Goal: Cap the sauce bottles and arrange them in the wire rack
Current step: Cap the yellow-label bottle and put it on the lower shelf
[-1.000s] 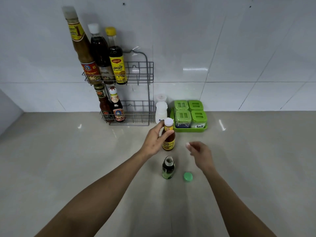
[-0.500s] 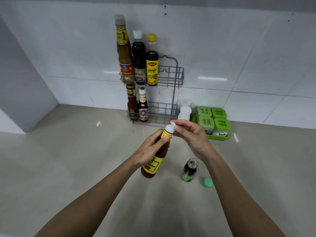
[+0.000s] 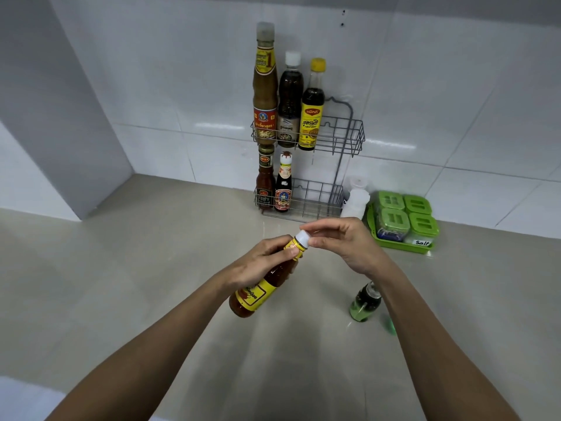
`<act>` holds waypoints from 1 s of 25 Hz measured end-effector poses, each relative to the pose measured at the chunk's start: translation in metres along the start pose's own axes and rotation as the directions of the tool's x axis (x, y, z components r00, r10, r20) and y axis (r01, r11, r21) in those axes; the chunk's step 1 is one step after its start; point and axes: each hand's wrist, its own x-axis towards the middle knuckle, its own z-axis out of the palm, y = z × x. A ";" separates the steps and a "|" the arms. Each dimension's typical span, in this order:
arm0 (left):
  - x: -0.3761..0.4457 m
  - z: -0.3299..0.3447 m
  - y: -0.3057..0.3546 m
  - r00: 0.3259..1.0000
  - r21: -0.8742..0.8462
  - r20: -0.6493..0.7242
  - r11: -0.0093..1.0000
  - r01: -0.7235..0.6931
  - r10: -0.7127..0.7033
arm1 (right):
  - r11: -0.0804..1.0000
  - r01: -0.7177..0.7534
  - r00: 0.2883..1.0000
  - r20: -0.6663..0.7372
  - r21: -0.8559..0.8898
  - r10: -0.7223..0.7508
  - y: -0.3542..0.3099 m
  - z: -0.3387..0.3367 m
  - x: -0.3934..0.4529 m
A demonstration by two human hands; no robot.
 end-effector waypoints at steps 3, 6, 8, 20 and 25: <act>-0.007 -0.001 -0.008 0.997 0.115 -0.054 0.992 -0.042 0.048 | 0.999 -0.052 0.997 -0.061 -0.005 0.051 0.004 0.013 0.006; -0.012 -0.001 -0.018 0.983 0.252 -0.140 0.965 -0.078 0.116 | 0.995 -0.098 0.983 -0.159 -0.016 0.095 0.010 0.034 0.010; -0.016 0.000 -0.028 0.976 0.249 -0.179 0.965 -0.078 0.125 | 0.987 -0.124 0.972 -0.210 -0.103 0.101 0.015 0.047 0.012; -0.021 -0.028 -0.054 0.997 -0.094 0.063 0.995 0.039 -0.033 | 0.962 -0.154 0.984 -0.127 -0.224 0.128 0.032 0.063 0.005; -0.021 -0.016 -0.063 0.980 0.107 -0.148 0.987 -0.120 0.136 | 0.919 -0.242 0.923 -0.366 -0.311 0.119 0.035 0.082 0.011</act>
